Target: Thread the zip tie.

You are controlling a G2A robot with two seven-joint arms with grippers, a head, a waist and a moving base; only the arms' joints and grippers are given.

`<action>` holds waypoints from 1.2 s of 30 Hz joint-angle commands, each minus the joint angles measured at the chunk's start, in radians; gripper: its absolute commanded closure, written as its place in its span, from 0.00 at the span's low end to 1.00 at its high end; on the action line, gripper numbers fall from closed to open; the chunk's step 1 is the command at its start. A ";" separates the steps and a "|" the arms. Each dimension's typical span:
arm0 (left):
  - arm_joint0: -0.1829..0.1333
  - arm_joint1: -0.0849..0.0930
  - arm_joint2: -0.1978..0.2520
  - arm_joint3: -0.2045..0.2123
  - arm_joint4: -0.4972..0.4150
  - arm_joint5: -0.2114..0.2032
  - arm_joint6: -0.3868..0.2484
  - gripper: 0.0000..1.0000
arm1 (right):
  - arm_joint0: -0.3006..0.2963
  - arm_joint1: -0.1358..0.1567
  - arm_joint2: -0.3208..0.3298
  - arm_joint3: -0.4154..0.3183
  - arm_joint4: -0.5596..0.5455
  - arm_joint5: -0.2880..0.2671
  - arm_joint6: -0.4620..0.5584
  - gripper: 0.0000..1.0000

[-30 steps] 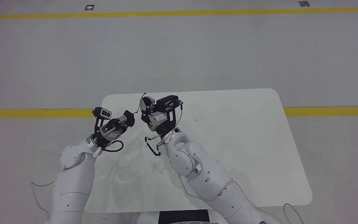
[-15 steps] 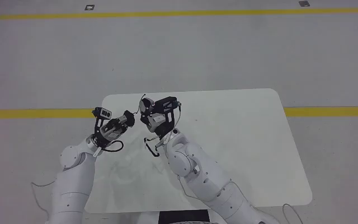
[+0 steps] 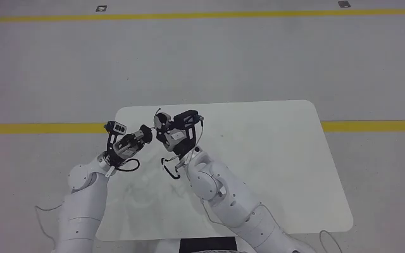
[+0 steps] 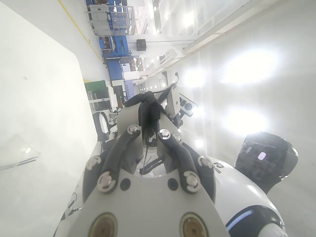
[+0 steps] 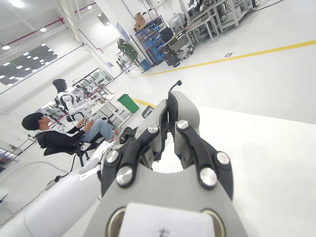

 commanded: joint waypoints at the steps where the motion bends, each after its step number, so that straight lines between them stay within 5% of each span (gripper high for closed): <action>1: 0.000 0.000 0.000 0.000 0.000 0.000 0.000 1.00 | 0.002 -0.001 -0.001 0.008 0.000 0.003 0.004 1.00; 36: 0.000 0.000 0.000 0.000 0.000 0.000 0.000 1.00 | 0.001 -0.010 0.003 0.038 0.067 -0.009 0.022 1.00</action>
